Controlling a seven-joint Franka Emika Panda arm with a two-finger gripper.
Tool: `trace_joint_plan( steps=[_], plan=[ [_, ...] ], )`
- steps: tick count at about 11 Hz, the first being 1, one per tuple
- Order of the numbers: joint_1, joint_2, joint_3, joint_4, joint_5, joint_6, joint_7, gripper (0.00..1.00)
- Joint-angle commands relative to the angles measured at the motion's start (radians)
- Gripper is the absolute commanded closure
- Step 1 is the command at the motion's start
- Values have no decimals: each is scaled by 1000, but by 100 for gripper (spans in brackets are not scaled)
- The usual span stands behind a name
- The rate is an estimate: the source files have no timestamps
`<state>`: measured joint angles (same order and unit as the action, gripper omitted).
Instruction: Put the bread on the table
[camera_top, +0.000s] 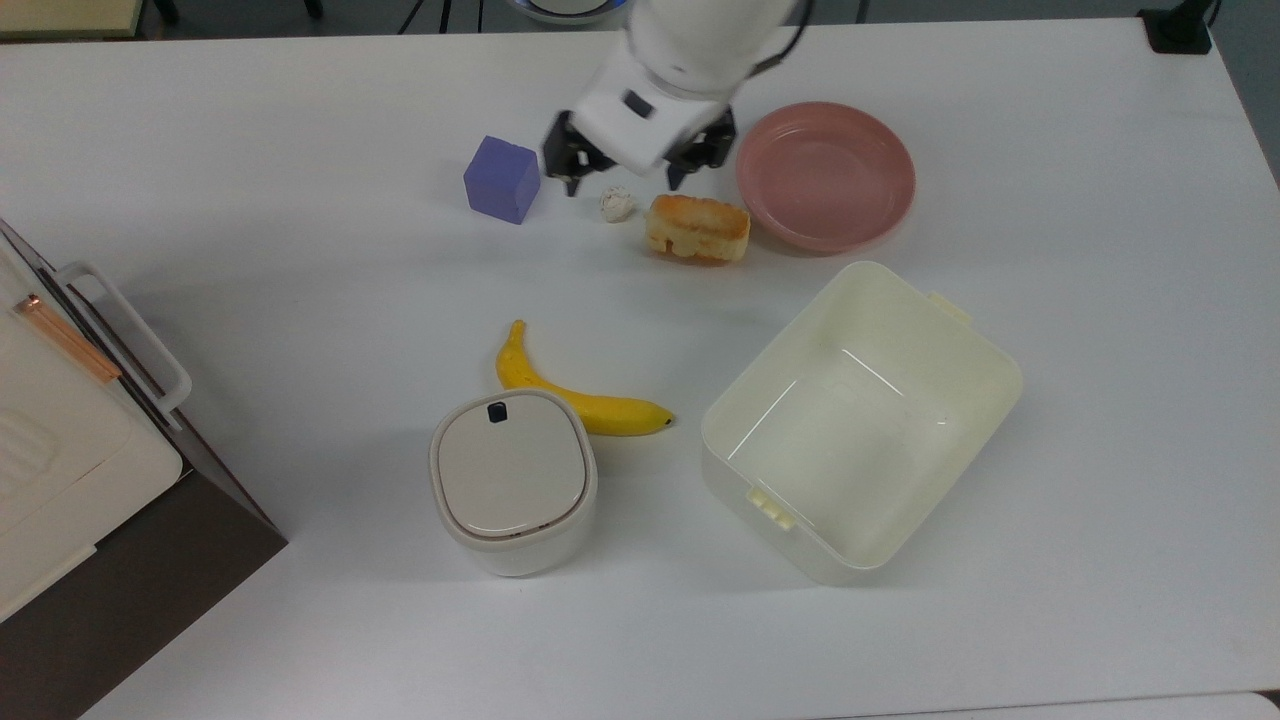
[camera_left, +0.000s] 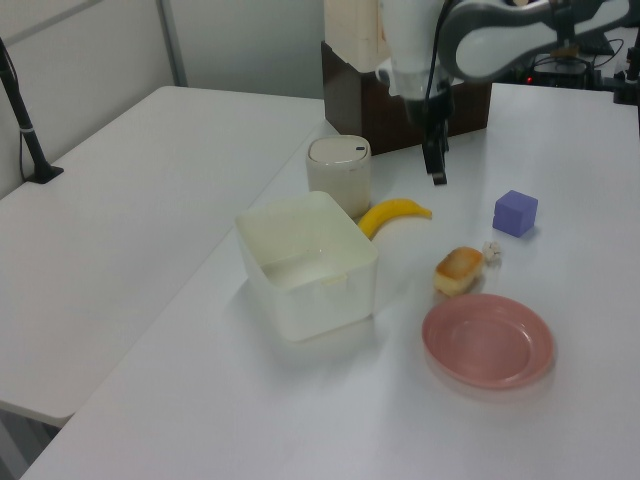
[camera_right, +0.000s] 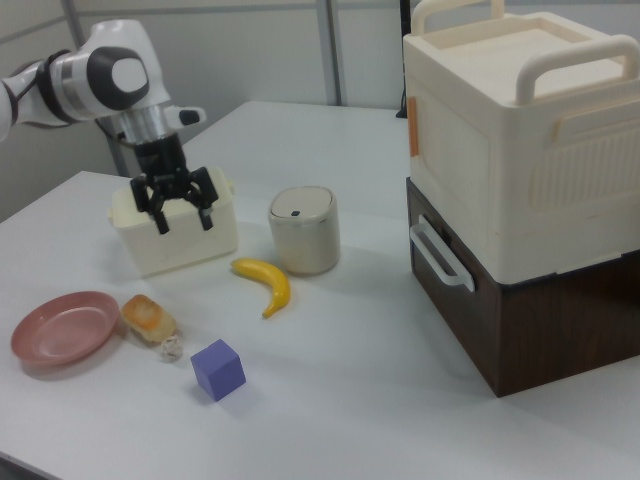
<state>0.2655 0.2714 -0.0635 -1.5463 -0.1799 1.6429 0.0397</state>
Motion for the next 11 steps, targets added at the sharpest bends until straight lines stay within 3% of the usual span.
trace_joint_plan(
  steps=[1,4,6,8,11],
  plan=[
    [-38,-101,-48,12,30,-40,17,0],
    [-77,-178,-105,17,109,-71,6,0],
    [-78,-208,-120,15,109,-92,8,0],
    [-72,-236,-176,12,146,-83,8,0],
    [-60,-239,-188,-12,178,-11,19,0]
  ],
)
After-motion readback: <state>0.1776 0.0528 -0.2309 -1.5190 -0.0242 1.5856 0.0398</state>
